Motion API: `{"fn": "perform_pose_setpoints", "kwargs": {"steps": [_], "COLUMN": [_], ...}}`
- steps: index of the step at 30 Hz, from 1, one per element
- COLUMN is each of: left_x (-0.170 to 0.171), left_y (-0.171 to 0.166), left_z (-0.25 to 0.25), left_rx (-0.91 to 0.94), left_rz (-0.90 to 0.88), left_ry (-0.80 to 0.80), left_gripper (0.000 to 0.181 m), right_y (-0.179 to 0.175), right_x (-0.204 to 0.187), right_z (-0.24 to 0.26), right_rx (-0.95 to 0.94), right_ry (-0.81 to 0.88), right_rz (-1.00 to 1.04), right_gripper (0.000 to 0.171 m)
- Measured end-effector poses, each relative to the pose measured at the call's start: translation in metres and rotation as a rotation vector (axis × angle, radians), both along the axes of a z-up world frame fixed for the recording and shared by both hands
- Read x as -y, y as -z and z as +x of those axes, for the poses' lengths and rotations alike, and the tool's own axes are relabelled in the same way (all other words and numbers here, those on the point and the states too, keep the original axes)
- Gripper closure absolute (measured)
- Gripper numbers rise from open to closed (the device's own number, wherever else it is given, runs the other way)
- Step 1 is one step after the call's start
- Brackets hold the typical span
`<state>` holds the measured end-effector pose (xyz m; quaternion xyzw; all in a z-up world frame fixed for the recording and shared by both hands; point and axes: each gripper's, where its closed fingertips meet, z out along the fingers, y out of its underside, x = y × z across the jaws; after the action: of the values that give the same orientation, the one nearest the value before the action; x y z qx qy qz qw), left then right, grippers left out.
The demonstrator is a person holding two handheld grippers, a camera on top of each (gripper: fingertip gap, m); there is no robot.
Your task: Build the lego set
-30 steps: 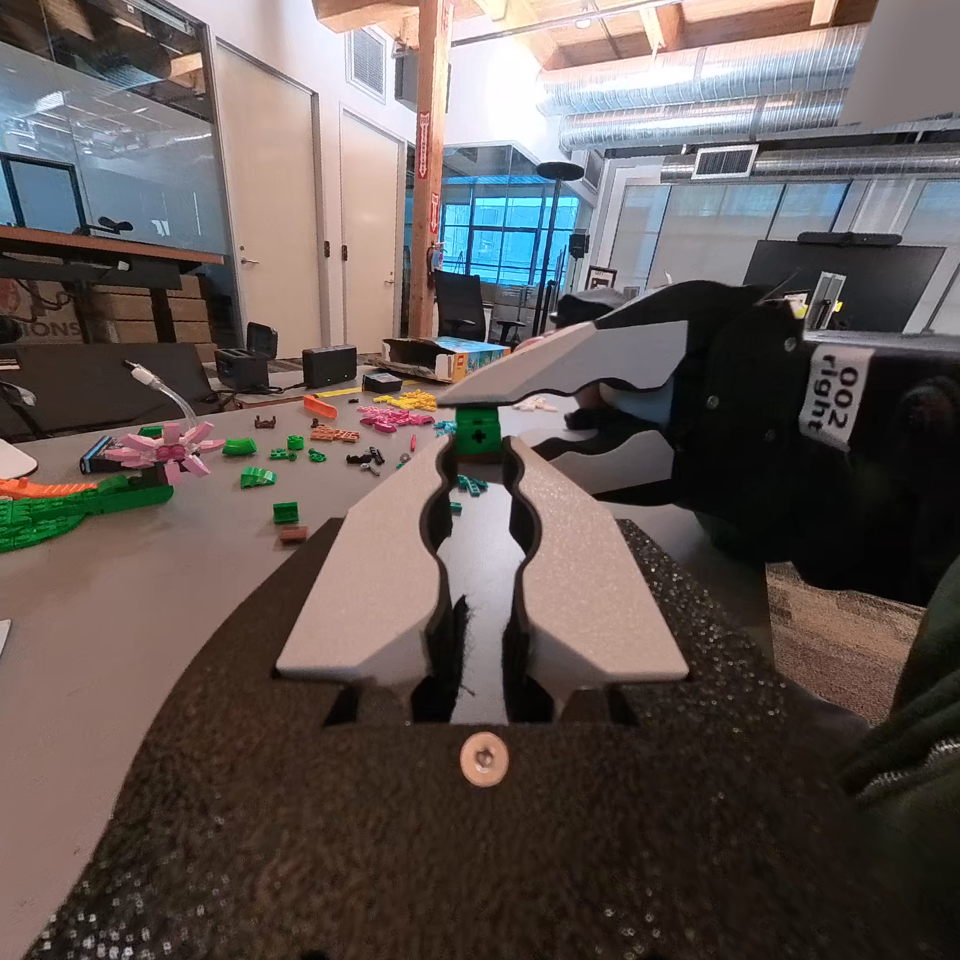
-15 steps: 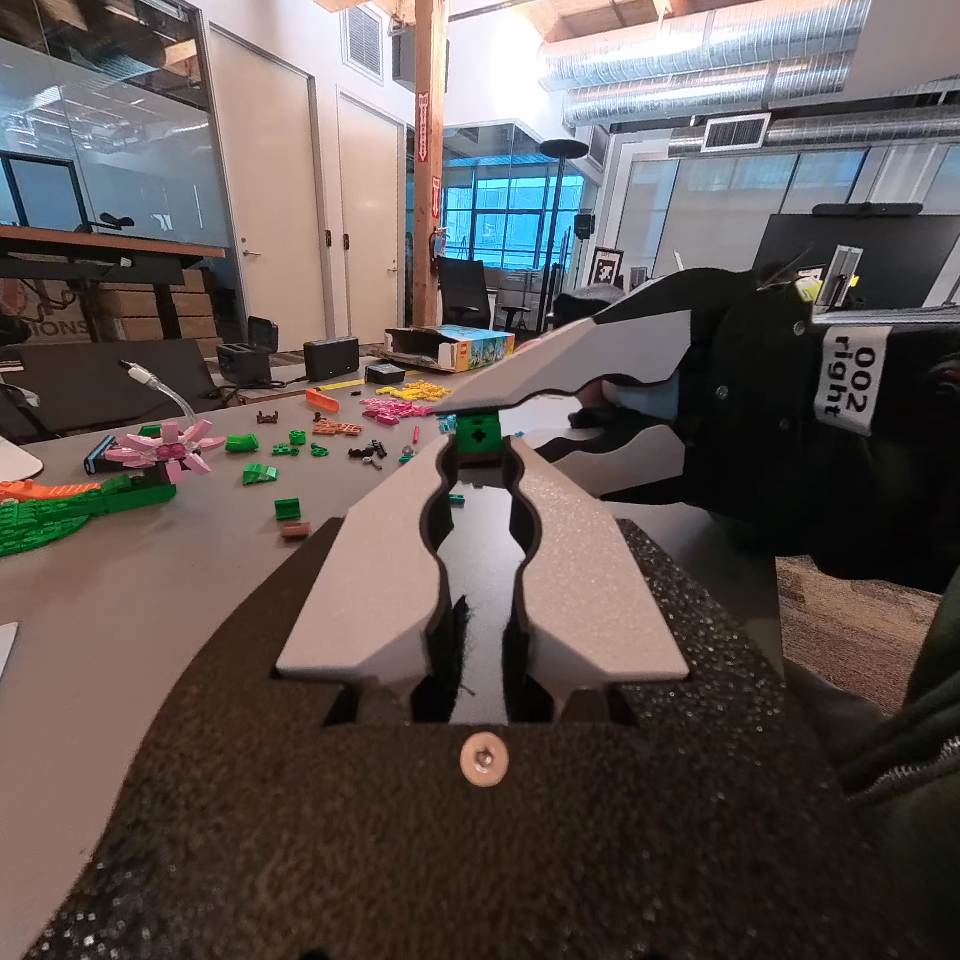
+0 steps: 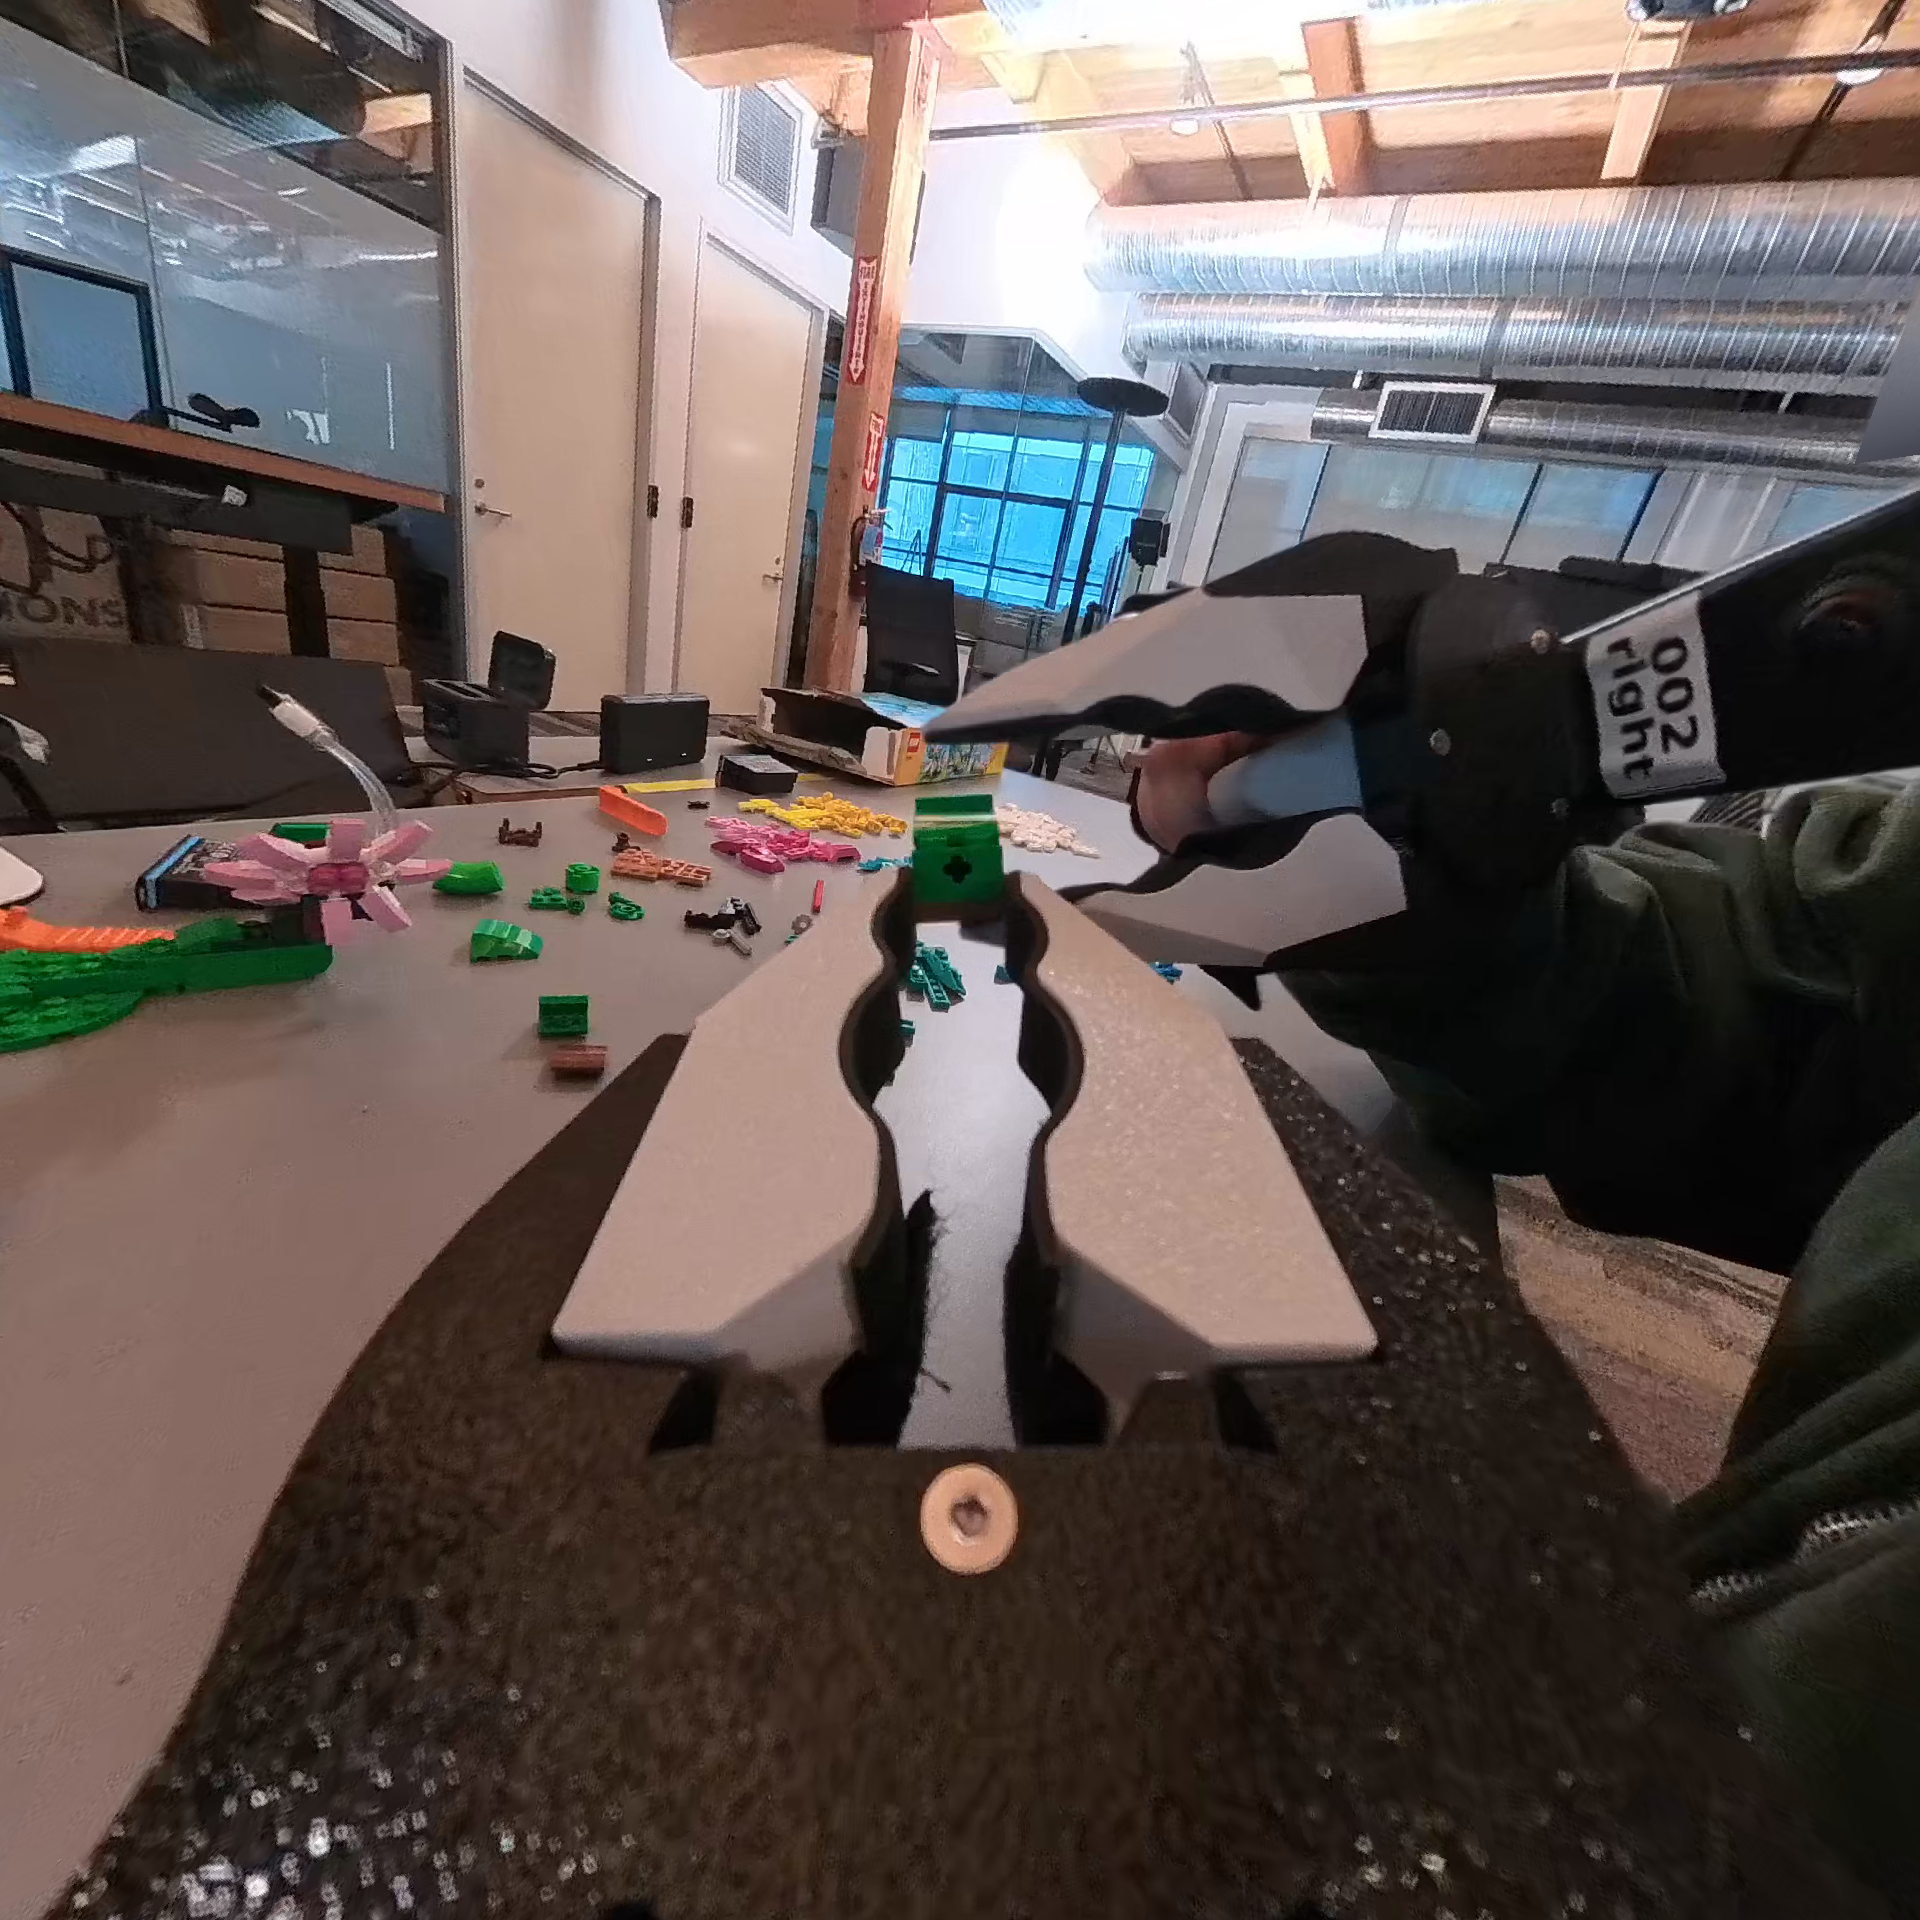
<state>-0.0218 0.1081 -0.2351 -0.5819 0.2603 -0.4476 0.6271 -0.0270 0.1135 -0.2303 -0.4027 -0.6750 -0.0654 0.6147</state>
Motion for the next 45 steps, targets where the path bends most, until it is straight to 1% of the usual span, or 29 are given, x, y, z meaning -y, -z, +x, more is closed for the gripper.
{"fn": "perform_pose_setpoints", "kwargs": {"steps": [3,9,11,13,15,17,18,21,25,28,30,32,34,37,45], "left_x": [0.001,0.001,0.000,0.001,-0.001,-0.005,-0.006,-0.008,-0.007,-0.006,-0.005,-0.004,-0.003,-0.002,-0.001], "left_y": [0.000,0.000,0.001,0.000,-0.001,-0.003,-0.005,-0.005,-0.005,-0.004,-0.004,-0.004,-0.003,-0.002,-0.003], "left_z": [0.001,0.001,0.001,0.001,-0.001,-0.008,-0.011,-0.014,-0.011,-0.010,-0.009,-0.007,-0.005,-0.002,-0.002], "left_rx": [-0.002,-0.002,-0.004,0.005,0.004,0.030,0.046,0.054,0.024,0.011,0.002,-0.010,-0.021,-0.039,-0.045], "left_rz": [0.000,-0.001,-0.006,0.000,0.005,0.014,0.012,0.014,0.037,0.048,0.057,0.064,0.070,0.078,0.097], "left_ry": [0.006,0.013,0.009,0.011,-0.019,-0.062,-0.076,-0.098,-0.108,-0.111,-0.114,-0.112,-0.105,-0.101,-0.106], "left_gripper": [0.168,0.168,0.168,0.168,0.168,0.168,0.168,0.168,0.168,0.168,0.168,0.168,0.168,0.168,0.168], "right_y": [0.005,0.007,0.008,0.007,0.004,-0.006,-0.014,-0.035,-0.051,-0.054,-0.050,-0.041,-0.031,-0.025,-0.020], "right_x": [0.000,-0.003,-0.003,-0.001,0.000,-0.012,-0.018,-0.035,-0.065,-0.092,-0.100,-0.099,-0.095,-0.093,-0.094], "right_z": [-0.001,-0.002,-0.002,-0.003,-0.001,0.010,0.016,0.034,0.051,0.066,0.072,0.071,0.069,0.068,0.063], "right_rx": [0.038,0.083,0.088,0.043,0.012,-0.036,-0.082,-0.283,-0.536,-0.689,-0.785,-0.802,-0.776,-0.786,-0.770], "right_ry": [0.003,0.007,0.008,-0.010,-0.027,0.031,0.054,0.100,0.139,0.215,0.236,0.236,0.228,0.214,0.218], "right_rz": [0.041,0.085,0.074,0.024,-0.044,-0.052,-0.044,-0.049,-0.101,-0.167,-0.219,-0.266,-0.296,-0.321,-0.349], "right_gripper": [0.145,0.150,0.150,0.150,0.132,0.114,0.112,0.116,0.119,0.120,0.121,0.124,0.130,0.136,0.139]}}
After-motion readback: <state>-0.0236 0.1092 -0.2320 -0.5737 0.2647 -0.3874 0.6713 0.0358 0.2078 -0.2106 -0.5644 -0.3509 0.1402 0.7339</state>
